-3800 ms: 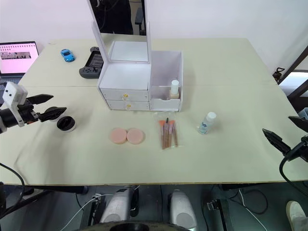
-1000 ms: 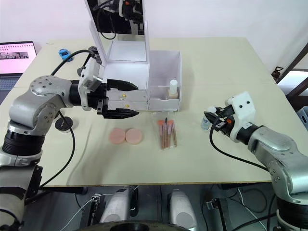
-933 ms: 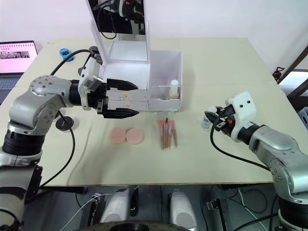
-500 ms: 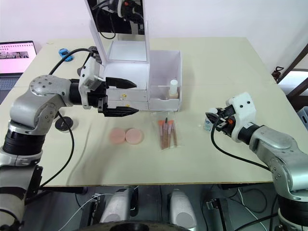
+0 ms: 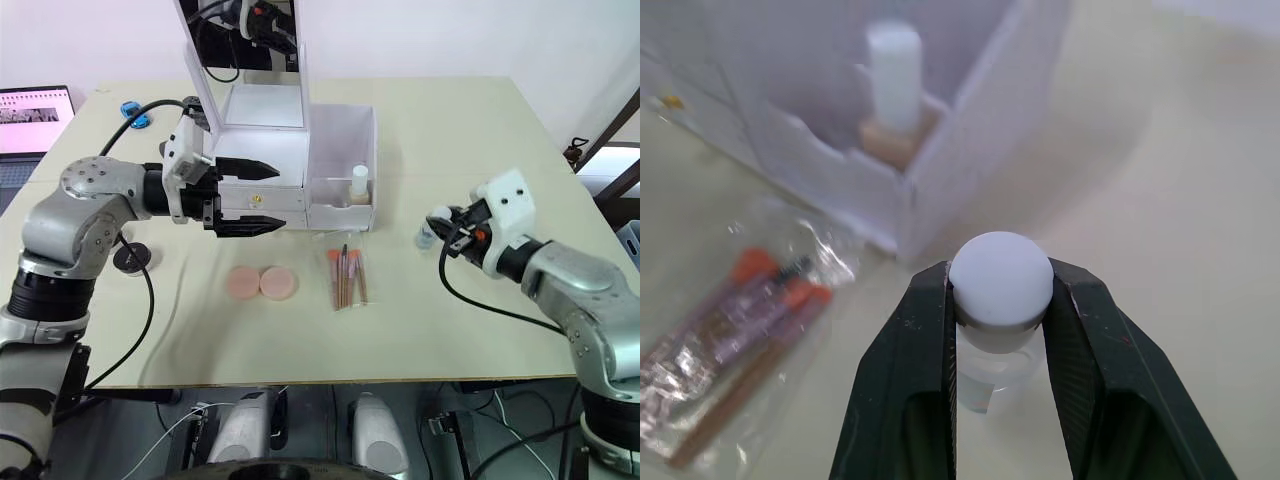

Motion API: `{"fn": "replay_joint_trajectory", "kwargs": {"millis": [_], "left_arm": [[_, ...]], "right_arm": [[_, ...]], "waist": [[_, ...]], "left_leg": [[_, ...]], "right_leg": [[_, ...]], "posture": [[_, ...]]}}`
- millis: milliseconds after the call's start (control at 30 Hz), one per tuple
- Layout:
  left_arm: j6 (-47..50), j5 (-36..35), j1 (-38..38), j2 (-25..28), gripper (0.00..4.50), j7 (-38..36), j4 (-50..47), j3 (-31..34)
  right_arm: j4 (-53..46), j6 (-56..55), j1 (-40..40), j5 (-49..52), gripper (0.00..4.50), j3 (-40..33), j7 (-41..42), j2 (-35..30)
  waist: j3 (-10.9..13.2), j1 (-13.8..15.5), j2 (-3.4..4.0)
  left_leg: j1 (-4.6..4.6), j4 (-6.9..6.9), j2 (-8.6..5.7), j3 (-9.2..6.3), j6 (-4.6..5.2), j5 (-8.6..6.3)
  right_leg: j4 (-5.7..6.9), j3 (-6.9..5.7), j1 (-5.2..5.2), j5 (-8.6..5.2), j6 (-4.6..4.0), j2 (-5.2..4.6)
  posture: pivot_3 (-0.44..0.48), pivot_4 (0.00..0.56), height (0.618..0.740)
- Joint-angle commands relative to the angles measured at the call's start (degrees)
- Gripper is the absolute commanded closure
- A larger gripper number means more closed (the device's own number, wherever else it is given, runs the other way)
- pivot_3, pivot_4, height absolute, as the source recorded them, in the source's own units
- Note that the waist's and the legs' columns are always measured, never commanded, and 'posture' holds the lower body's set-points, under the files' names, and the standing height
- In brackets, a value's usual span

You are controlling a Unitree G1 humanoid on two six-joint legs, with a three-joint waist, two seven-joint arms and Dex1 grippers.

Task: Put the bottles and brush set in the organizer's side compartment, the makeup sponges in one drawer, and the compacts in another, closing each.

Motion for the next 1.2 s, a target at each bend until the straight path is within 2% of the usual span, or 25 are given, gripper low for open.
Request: {"fn": "replay_joint_trajectory", "kwargs": {"millis": [33,133,200,300,367,600,867,1200], "left_arm": [[-1.1,-0.1,1.4,1.3,0.0,1.9,-0.1,4.0],[-3.2,1.1,4.3,2.0,0.0,4.0,0.3,6.4],[-4.7,1.6,5.7,2.0,0.0,5.5,0.5,7.8],[-5.5,1.1,8.9,1.5,0.0,9.2,-0.3,11.1],[-5.4,0.8,11.7,1.7,0.0,10.7,-2.3,12.6],[-3.7,-0.1,17.0,2.4,0.0,14.4,-8.2,15.3],[-1.3,-1.8,21.2,2.8,0.0,17.6,-13.7,17.9],[-0.3,-3.0,23.3,3.9,0.0,19.3,-16.0,19.2]], "right_arm": [[-3.3,4.3,-9.1,5.6,3.79,0.5,0.1,-1.8],[-0.7,8.1,-22.6,6.3,3.79,5.8,-0.3,-2.9],[2.1,10.8,-28.7,7.2,3.79,8.0,0.1,-2.5],[12.0,14.6,-40.2,8.2,3.79,13.1,3.2,0.9],[17.6,12.2,-44.1,4.9,3.79,18.2,5.8,2.7],[31.8,1.9,-47.6,-6.7,3.79,28.2,10.0,7.7],[47.5,-7.0,-49.6,-14.9,3.79,29.8,13.0,13.7],[49.4,-7.6,-51.3,-17.9,3.79,28.7,17.1,16.9]], "waist": [[0.0,0.2,0.0],[0.0,0.2,0.03],[0.0,0.2,0.02],[0.0,0.2,0.0],[0.0,0.2,0.0],[0.0,0.4,-0.02],[0.0,0.1,-0.02],[0.0,0.1,-0.02]], "left_leg": [[0.0,-0.02,0.02,-0.01,0.0,0.0],[-0.05,-0.04,0.07,0.0,0.0,0.0],[-0.08,-0.06,0.08,0.06,0.0,0.0],[-0.11,-0.08,0.1,0.11,0.0,0.0],[-0.14,-0.09,0.1,0.13,0.0,0.0],[-0.3,-0.11,0.07,0.19,0.01,-0.01],[-0.29,-0.14,0.1,0.21,0.01,-0.01],[-0.19,-0.13,0.31,0.28,0.0,0.0]], "right_leg": [[0.01,0.01,-0.03,0.01,-0.02,0.03],[0.02,0.01,-0.1,0.02,-0.05,0.05],[0.03,0.08,-0.19,0.04,-0.07,0.03],[0.03,0.08,-0.25,0.05,-0.09,-0.01],[0.03,0.09,-0.29,0.07,-0.11,-0.04],[0.06,0.12,-0.48,0.08,-0.1,-0.05],[0.12,0.12,-0.55,0.09,-0.12,0.0],[0.12,0.13,-0.53,0.19,-0.27,0.15]], "posture": [[0.0,0.15,0.74],[0.0,0.15,0.74],[0.0,0.15,0.74],[0.0,0.15,0.74],[0.0,0.15,0.74],[0.0,0.15,0.74],[0.0,0.15,0.74],[0.0,0.15,0.74]]}}
